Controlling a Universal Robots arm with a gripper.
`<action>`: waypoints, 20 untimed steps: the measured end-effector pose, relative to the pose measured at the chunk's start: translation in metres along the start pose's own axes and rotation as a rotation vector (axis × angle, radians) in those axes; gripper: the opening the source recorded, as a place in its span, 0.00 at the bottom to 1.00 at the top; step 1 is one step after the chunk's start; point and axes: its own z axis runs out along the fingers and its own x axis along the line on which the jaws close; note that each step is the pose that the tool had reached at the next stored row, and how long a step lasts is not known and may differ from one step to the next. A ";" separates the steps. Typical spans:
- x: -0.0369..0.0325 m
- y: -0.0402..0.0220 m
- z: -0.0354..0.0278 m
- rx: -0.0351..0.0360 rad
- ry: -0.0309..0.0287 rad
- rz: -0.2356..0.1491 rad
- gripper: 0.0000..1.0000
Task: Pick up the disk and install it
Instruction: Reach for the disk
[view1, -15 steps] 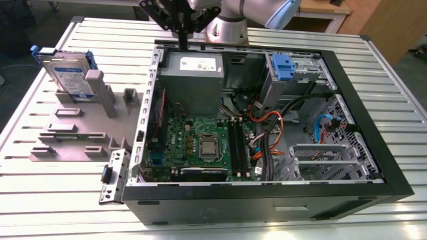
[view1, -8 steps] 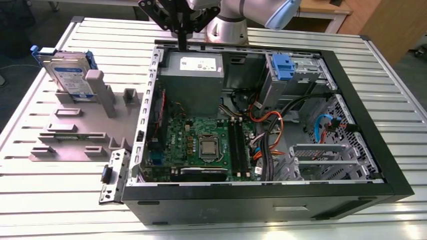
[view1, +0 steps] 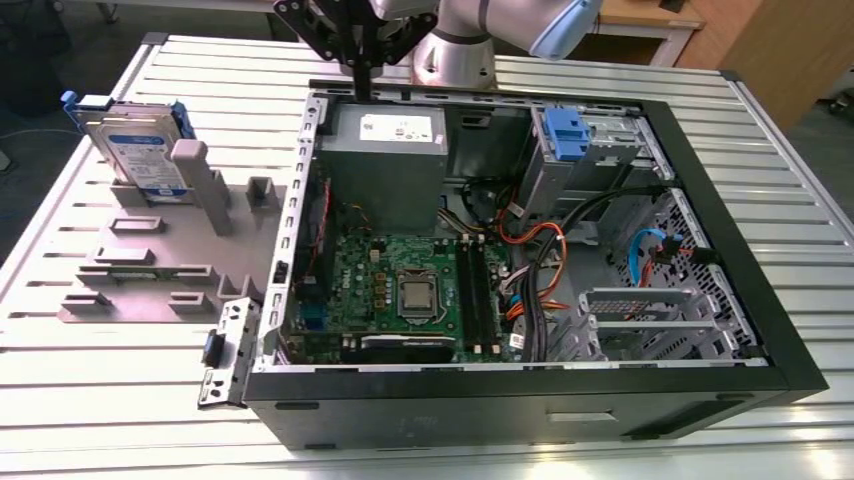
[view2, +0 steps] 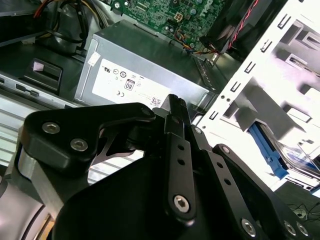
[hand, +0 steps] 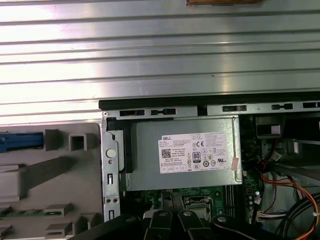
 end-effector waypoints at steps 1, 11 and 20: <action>0.0003 0.0000 0.0000 0.0000 -0.0001 0.000 0.11; 0.0040 -0.0003 -0.0001 -0.0001 -0.0001 0.000 0.11; 0.0070 -0.0005 -0.0002 0.0000 0.0000 0.000 0.11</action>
